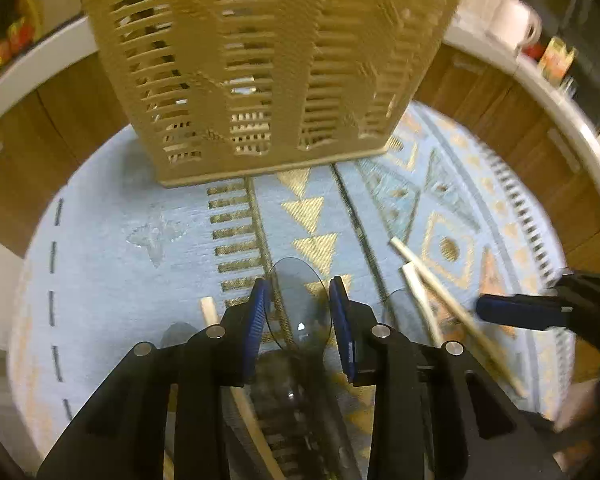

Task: Organize utensils
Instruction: 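Grasp a clear plastic spoon with the left tool while the right tool grasps another spoon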

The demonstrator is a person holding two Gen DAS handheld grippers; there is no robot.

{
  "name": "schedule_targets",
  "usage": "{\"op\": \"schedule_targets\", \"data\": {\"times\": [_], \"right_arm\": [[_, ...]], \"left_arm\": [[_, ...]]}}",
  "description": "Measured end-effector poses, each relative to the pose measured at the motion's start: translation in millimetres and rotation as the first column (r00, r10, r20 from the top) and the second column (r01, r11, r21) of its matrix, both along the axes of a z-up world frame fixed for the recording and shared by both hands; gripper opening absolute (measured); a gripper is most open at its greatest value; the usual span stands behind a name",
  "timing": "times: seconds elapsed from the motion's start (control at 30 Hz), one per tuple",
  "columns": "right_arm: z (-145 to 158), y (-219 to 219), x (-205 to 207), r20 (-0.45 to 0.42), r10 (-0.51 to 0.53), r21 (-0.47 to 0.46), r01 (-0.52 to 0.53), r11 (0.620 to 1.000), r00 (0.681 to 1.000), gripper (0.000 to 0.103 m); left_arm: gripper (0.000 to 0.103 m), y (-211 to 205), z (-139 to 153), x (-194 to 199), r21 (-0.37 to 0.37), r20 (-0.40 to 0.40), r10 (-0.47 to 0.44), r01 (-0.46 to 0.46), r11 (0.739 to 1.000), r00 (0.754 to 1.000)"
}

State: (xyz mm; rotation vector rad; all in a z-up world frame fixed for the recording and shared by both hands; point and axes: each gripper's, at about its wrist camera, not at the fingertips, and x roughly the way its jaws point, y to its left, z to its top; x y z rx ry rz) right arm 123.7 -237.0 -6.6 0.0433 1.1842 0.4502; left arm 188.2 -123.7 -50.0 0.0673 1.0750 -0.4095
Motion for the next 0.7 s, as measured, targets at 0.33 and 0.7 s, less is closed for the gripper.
{"op": "schedule_targets", "data": {"times": [0.33,0.7], "right_arm": [[-15.5,26.5,24.3,0.002,0.036,-0.079,-0.036,0.996,0.999,0.051],[-25.4,39.1,22.8,-0.026,0.055,-0.129,-0.058,0.99,0.998,0.038]], "left_arm": [[0.03,39.2,15.8,6.1,-0.129,0.02,0.02,-0.017,0.991,1.0],[0.03,46.1,19.2,0.7,-0.152,0.034,0.001,0.004,0.988,0.999]]}}
